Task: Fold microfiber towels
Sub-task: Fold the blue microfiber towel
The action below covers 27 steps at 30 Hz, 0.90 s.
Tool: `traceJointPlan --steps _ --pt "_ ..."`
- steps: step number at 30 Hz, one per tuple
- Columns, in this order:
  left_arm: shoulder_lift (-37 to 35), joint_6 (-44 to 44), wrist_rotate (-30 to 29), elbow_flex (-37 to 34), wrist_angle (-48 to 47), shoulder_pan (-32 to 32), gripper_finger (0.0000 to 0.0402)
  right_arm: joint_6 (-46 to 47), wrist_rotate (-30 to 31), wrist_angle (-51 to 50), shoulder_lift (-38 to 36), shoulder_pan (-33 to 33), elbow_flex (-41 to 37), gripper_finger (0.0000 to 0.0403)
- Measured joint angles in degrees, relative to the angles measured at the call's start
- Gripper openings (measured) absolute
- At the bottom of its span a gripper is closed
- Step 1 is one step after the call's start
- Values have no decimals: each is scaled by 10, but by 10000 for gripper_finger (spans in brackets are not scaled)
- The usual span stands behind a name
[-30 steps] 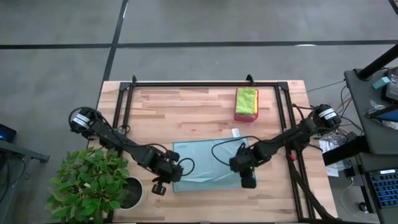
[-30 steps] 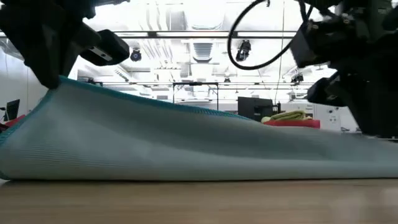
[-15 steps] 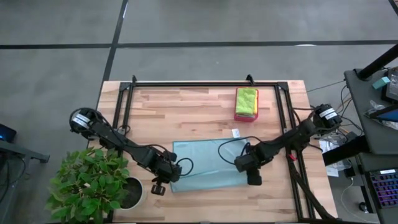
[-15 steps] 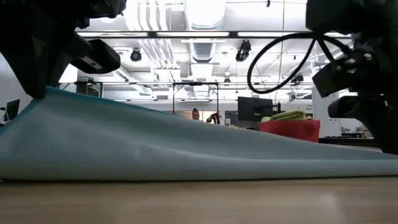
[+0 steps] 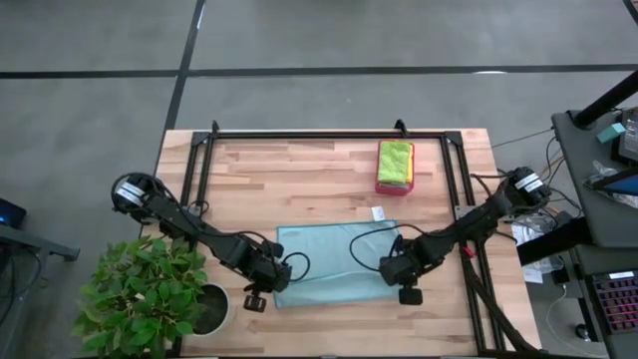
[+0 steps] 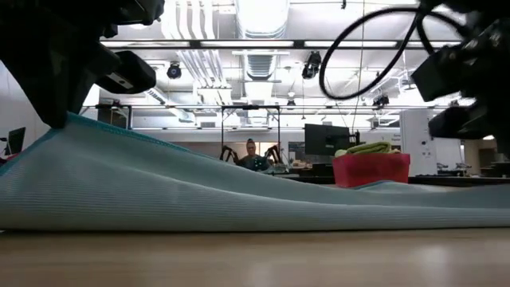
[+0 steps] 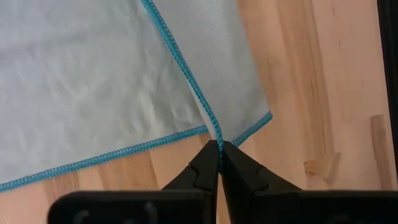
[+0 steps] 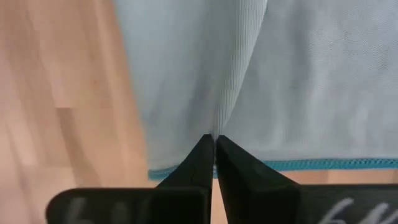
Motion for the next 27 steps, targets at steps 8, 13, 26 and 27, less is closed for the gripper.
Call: traceJointPlan --steps 8,13,26,27 --pt "0 -27 10 0 38 -22 0 103 -15 17 -35 73 9 9" --pt "0 -27 18 0 92 -44 0 173 -18 76 -26 127 8 9" --pt "51 -27 19 1 158 -74 0 261 3 156 50 197 7 62" --pt "56 -30 19 1 157 -75 0 262 -5 155 53 199 7 72"
